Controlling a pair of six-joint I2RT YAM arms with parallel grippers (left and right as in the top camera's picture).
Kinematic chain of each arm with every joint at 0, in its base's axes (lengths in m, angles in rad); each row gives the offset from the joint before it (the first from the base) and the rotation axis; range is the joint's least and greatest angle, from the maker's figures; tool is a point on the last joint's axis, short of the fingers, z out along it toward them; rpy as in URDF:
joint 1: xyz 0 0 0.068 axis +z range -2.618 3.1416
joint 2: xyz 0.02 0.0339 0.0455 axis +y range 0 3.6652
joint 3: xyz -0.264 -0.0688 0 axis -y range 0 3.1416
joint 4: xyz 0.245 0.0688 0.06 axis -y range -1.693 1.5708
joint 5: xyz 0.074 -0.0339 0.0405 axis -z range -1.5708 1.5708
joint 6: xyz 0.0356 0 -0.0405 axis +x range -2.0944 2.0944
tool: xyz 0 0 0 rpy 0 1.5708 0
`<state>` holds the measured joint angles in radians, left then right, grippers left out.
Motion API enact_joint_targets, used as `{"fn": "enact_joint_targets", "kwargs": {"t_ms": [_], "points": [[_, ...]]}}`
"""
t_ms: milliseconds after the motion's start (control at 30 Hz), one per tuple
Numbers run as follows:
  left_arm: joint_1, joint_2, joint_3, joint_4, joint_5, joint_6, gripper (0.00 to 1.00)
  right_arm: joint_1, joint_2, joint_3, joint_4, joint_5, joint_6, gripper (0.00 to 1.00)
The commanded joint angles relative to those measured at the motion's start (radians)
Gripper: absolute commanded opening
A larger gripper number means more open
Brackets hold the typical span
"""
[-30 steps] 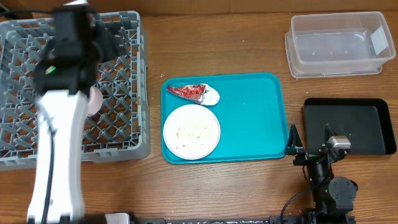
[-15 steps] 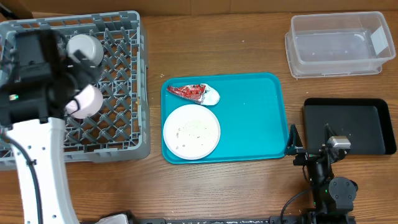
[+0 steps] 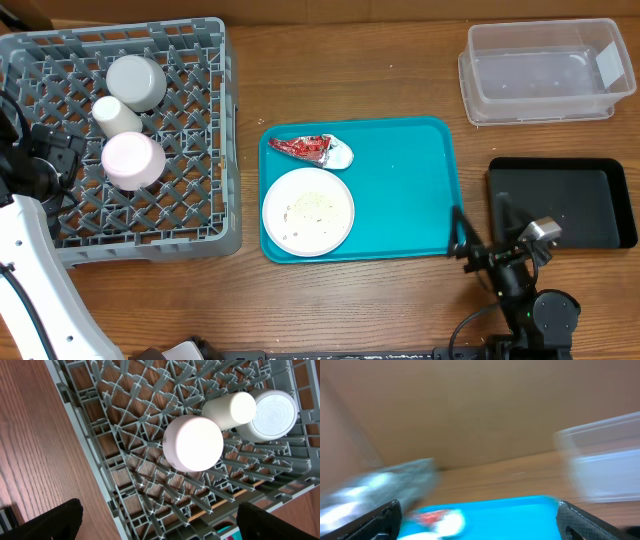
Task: Sort waste into correct bins and load items into the dishwasher
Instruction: 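Withdraw the left arm to the left side of the rack, then reach the right gripper to the white plate of rice on the teal tray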
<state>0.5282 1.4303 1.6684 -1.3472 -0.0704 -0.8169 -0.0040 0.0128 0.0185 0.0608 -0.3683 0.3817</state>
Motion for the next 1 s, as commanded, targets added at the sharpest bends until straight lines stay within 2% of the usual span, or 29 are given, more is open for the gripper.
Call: {"fn": "enact_joint_targets", "kwargs": {"t_ms": [0,100,267,367,433,500,600,733,833,967], "points": [[0.002,0.005,0.003,-0.003,0.012,-0.021,1.0,0.003,-0.003,-0.01,0.06,-0.286,0.355,1.0],[0.002,0.005,0.003,-0.003,0.012,-0.021,1.0,0.003,-0.003,-0.01,0.213,-0.277,0.517,1.0],[0.002,0.005,0.003,-0.003,0.012,-0.021,1.0,0.003,-0.003,-0.004,0.696,-0.124,0.584,1.0],[0.002,0.005,0.003,-0.003,0.012,-0.021,1.0,0.003,0.0,0.063,0.742,-0.005,0.584,1.0],[0.002,0.005,0.003,-0.003,0.012,-0.021,1.0,0.003,0.021,0.151,0.669,0.028,0.555,1.0],[0.002,0.005,0.003,-0.003,0.012,-0.021,1.0,0.003,0.071,0.264,0.561,0.013,0.464,1.0],[0.002,0.005,0.003,-0.003,0.012,-0.021,1.0,0.003,0.207,0.471,0.373,-0.101,0.31,1.0],[0.002,0.005,0.003,-0.003,0.012,-0.021,1.0,0.003,0.463,0.792,-0.002,-0.355,0.117,1.0],[0.002,0.005,0.003,-0.003,0.012,-0.021,1.0,0.01,0.74,1.088,-0.359,-0.534,-0.022,1.0],[0.002,0.005,0.003,-0.003,0.012,-0.021,1.0,0.108,0.998,1.349,-0.719,-0.545,-0.192,1.0]]}}
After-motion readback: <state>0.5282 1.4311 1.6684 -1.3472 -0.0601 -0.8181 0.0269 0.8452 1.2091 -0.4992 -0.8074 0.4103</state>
